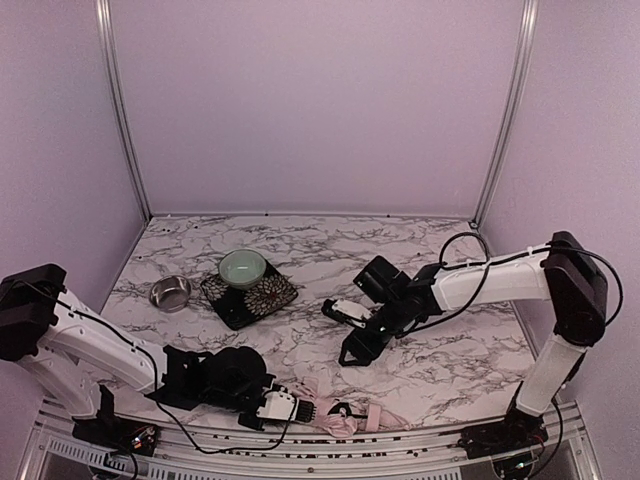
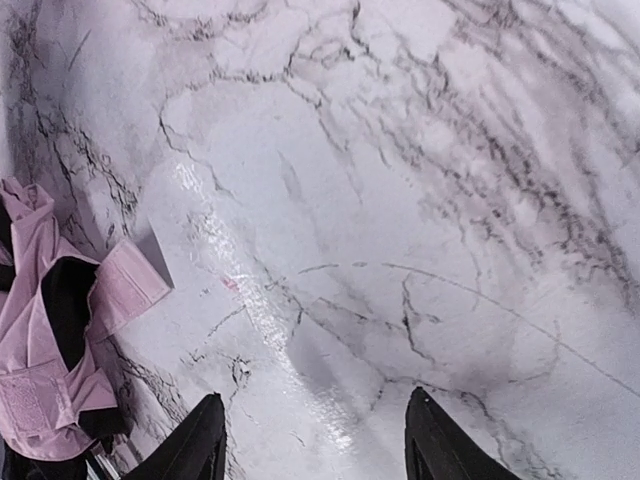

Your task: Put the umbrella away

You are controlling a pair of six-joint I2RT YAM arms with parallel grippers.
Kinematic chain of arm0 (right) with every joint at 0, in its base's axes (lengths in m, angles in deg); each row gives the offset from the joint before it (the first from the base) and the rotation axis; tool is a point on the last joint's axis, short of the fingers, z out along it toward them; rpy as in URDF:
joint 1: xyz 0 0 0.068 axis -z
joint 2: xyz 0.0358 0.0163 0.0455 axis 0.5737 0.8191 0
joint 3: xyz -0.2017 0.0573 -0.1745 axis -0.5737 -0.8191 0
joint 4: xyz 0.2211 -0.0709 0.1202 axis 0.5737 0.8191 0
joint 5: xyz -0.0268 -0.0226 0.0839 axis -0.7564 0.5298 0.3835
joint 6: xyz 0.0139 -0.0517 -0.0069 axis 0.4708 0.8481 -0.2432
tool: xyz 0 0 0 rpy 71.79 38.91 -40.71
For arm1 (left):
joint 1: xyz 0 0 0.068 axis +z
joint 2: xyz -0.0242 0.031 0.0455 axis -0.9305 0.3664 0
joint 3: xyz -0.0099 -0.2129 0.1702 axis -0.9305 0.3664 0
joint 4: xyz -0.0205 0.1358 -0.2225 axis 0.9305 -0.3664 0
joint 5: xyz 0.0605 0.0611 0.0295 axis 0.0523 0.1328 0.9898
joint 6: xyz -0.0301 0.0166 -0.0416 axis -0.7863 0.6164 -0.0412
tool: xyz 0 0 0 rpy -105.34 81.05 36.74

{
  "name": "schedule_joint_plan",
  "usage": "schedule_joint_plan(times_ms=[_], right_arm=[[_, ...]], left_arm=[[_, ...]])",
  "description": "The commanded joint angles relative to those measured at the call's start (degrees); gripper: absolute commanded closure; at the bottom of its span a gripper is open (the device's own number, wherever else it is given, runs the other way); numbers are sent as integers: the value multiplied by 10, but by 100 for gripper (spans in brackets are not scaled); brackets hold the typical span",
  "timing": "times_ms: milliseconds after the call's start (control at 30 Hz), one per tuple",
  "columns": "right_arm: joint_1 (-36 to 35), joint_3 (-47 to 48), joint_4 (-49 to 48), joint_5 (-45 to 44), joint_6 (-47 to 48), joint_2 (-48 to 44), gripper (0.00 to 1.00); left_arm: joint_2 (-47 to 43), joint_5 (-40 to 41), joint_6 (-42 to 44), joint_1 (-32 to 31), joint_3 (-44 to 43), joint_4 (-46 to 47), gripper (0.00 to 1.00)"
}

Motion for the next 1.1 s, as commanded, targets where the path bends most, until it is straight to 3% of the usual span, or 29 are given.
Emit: schedule_joint_plan(times_ms=[0,500,567,700,733,1067], right_arm=[[-10,11,18,83,-20,38,44],[-44,32,-21,299,-21,144,53],[-45,38,-24,318,-21,153,59],[-49,46,-28,386,-10,157,87],[-50,46,-30,399,-7,152,99],[36,-7,-158,331,-72,56,100]], left_arm=[[12,23,30,-22,31,-131,100],[32,54,39,-39,30,-125,100],[33,55,38,-39,28,-125,100],[32,62,39,-39,29,-124,100],[31,63,41,-39,28,-124,100],[4,31,23,-41,32,-106,100]])
